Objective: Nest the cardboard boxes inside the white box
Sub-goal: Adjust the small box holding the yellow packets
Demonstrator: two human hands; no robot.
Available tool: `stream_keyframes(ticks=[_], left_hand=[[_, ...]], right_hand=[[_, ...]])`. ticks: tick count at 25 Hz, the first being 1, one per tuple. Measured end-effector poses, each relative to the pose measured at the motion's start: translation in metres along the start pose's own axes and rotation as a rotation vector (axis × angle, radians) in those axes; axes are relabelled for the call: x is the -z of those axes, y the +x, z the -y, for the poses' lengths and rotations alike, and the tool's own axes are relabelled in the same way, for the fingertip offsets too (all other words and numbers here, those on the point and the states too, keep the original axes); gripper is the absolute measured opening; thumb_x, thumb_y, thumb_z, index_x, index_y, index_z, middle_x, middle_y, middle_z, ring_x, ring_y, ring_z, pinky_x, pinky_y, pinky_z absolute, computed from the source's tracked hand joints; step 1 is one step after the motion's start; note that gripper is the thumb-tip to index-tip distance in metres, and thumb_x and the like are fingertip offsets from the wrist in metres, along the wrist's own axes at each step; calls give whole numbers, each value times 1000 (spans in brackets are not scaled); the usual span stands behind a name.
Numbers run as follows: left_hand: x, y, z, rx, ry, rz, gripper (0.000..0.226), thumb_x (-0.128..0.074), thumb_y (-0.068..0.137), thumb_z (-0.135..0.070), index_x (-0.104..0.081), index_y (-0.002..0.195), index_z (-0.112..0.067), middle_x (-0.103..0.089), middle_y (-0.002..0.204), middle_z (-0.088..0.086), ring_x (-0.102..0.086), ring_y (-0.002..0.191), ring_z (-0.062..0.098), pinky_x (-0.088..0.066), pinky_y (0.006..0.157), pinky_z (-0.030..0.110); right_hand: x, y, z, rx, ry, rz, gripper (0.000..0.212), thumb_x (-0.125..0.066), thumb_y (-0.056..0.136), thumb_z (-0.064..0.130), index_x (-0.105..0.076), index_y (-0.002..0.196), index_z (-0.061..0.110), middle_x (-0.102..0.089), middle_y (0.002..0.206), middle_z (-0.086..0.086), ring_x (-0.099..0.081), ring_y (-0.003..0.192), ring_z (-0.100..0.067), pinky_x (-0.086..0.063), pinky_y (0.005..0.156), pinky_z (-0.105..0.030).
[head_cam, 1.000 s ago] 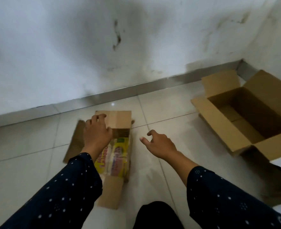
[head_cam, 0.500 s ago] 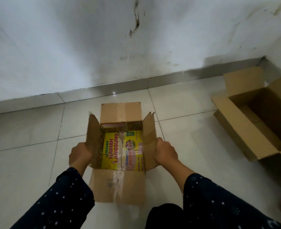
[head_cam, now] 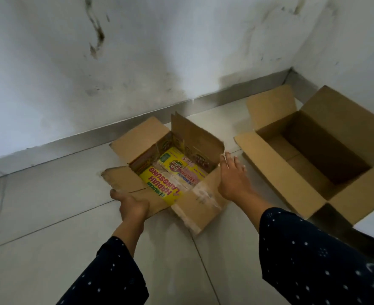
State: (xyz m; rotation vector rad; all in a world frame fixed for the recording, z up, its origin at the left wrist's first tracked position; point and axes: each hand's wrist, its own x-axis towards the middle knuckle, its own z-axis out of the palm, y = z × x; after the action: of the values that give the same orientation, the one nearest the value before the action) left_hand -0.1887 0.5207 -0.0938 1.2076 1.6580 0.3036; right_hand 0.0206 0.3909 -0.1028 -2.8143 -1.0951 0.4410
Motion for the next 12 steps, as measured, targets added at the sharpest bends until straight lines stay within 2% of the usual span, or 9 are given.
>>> stream_keyframes(ticks=[3,6,8,9,10,12], left_hand=[[-28,2,-10,14,-52,-22,94,-44,91,3,25,148,-23,-33,150,24,-43,129,41,-41,102,45],[-36,9,-16,16,-33,-41,95,-45,90,2,26,148,-21,-32,151,24,-42,130,41,-41,103,45],[-37,10,-20,5,18,-63,96,-50,88,-2,21,149,-19,-24,154,22,-39,132,43,-37,106,49],[-37,9,-22,-54,128,-134,97,-55,85,-5,15,151,-16,-17,156,20,-34,134,45,-33,109,53],[-37,7,-23,-187,305,-228,96,-59,80,-8,6,151,-12,-15,157,19,-30,135,46,-27,112,57],[-41,1,-21,-590,737,-334,87,-61,73,-12,-16,148,-6,-22,152,21,-24,136,47,-15,111,64]], right_hand=[[-9,13,-15,2,15,112,87,-58,92,19,3,155,12,11,164,-7,6,151,-31,-7,120,-45],[-13,12,-20,-7,70,100,86,-61,90,22,-6,155,16,0,164,-9,-6,150,-32,-12,120,-42],[-8,9,-21,-14,116,70,78,-60,89,21,-16,153,17,-13,162,-11,-18,147,-33,-21,118,-44],[-4,6,-21,-15,147,61,72,-58,89,19,-23,151,18,-21,159,-11,-25,144,-33,-29,115,-45],[1,3,-23,-14,176,57,66,-56,89,17,-29,149,18,-30,154,-11,-34,138,-33,-37,110,-46],[11,-6,-30,2,210,49,56,-52,89,17,-39,144,19,-42,144,-8,-46,127,-31,-46,99,-43]])
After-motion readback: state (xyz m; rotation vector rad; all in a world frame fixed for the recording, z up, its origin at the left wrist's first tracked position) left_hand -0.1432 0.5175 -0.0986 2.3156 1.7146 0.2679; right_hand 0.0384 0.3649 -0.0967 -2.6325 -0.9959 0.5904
